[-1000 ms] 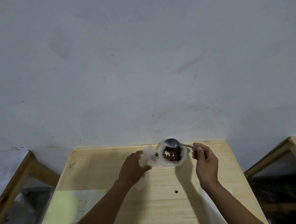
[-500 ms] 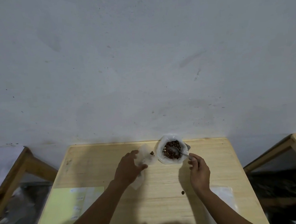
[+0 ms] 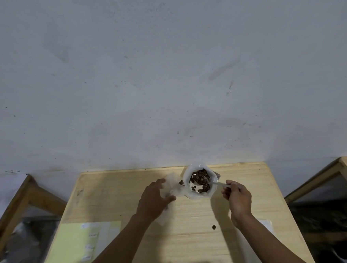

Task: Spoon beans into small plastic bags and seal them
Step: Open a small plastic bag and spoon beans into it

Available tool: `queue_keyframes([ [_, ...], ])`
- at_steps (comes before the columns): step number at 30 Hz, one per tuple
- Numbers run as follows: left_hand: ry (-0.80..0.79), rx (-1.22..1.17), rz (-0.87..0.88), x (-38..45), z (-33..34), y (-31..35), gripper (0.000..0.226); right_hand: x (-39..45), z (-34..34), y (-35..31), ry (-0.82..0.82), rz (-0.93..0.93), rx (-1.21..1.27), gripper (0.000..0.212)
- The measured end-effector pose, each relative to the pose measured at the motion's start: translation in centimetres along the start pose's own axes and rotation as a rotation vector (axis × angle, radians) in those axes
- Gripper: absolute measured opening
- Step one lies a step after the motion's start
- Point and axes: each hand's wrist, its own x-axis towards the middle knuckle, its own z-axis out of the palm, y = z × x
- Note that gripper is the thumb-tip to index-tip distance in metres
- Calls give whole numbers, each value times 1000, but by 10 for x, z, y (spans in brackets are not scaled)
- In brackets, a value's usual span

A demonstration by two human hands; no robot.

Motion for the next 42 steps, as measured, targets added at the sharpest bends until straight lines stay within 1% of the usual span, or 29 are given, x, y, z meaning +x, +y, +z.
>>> queue_keyframes([
  [3,-14,0,37,1,0,2,71,-4,-2,-11,-13,-55,41,24],
  [7,-20,-2,91,3,1,9,71,-14,-1,-28,-76,-143,69,24],
  [12,-8,-20,130,9,-4,18,72,-28,4,-38,-161,-283,-6,25],
  [19,16,-33,139,14,-11,21,72,-32,7,-42,-199,-377,-19,26],
  [22,29,-35,152,15,-13,19,72,-32,6,-46,-187,-411,-1,26],
  [27,45,-35,153,14,-14,14,71,-28,4,-52,-170,-428,27,27],
  [31,73,-70,149,12,-15,8,69,-20,5,-48,-121,-409,17,27],
  [37,126,-135,174,6,-16,-8,66,-8,2,-21,-81,-360,-134,24],
  [42,153,-286,171,-6,-12,-12,66,-9,0,5,-94,-323,-219,25],
])
